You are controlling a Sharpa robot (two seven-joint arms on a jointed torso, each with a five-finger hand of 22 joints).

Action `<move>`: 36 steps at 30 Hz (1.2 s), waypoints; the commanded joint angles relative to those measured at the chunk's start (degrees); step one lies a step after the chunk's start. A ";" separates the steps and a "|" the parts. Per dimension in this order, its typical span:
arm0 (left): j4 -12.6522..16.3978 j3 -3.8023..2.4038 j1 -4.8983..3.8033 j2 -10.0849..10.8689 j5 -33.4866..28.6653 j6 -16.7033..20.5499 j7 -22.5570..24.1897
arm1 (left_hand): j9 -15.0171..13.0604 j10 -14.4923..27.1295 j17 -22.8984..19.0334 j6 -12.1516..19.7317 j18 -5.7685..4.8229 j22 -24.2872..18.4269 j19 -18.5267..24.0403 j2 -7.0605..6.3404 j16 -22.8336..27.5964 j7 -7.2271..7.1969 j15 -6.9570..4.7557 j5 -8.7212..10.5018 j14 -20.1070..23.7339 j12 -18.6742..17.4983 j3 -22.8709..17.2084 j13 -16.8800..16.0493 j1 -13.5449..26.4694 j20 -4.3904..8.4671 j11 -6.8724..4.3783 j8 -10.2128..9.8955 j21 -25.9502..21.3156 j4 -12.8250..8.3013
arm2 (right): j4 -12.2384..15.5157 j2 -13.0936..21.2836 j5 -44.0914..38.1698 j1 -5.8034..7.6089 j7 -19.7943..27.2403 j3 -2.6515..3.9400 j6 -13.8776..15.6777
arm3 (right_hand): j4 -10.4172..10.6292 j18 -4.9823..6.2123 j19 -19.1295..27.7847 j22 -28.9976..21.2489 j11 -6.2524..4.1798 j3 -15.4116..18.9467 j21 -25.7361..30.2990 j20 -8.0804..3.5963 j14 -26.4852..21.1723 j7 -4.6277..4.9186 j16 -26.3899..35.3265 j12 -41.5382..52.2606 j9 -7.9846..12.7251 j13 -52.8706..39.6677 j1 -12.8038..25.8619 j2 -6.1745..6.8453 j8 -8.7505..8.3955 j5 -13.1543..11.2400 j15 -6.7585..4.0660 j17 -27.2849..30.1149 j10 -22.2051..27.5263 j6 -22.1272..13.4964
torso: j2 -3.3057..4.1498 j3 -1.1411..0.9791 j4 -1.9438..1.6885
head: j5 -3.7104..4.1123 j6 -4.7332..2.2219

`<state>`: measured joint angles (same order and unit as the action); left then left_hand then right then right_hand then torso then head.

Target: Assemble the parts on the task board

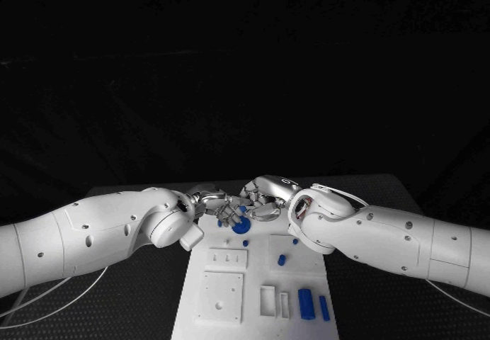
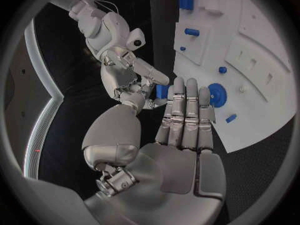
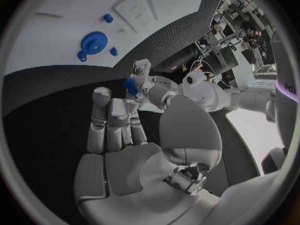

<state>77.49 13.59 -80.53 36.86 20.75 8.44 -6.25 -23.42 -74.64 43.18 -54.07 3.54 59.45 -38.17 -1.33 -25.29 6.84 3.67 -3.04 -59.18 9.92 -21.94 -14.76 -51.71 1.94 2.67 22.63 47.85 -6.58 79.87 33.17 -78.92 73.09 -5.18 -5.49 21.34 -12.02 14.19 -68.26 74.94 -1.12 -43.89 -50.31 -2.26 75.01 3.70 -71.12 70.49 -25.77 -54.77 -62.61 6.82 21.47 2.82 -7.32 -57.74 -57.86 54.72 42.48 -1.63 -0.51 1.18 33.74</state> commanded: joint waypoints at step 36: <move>0.07 -0.11 0.00 0.34 0.24 0.54 0.45 | -0.96 -4.59 1.15 -5.86 -0.54 -1.88 0.54 8.42 -2.24 -1.84 -1.47 -12.13 -2.08 0.93 -1.94 -1.99 -0.56 1.27 -1.62 0.62 1.89 -9.36 | -0.85 -0.56 -0.37 -0.16 -0.19 -0.04 -2.30 | -0.11 0.81 0.02 0.83 -0.47 -0.56 -0.13 -0.27 -0.04 1.03 0.41 -0.09 -2.81 0.09 0.22 -0.02 1.05 -0.03 -0.43 -0.04 0.01 4.78 | 0.01 -0.06 0.07 | 0.48 0.39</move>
<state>77.54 13.61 -80.41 37.15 20.72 8.53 -6.67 -24.09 -78.95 44.27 -59.60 2.89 57.61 -37.68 6.68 -27.33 5.10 2.15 -14.73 -60.93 10.67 -23.93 -16.67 -52.28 2.68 1.03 22.94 49.46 -15.69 79.16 32.59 -78.93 73.08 -5.41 -5.45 20.45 -12.19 14.18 -68.16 74.92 -1.11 -44.02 -50.31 -2.15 75.02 3.60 -70.92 70.49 -26.26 -54.75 -62.22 7.31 22.44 2.61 -7.30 -57.71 -57.87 54.82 42.48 -1.68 -0.43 1.61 34.07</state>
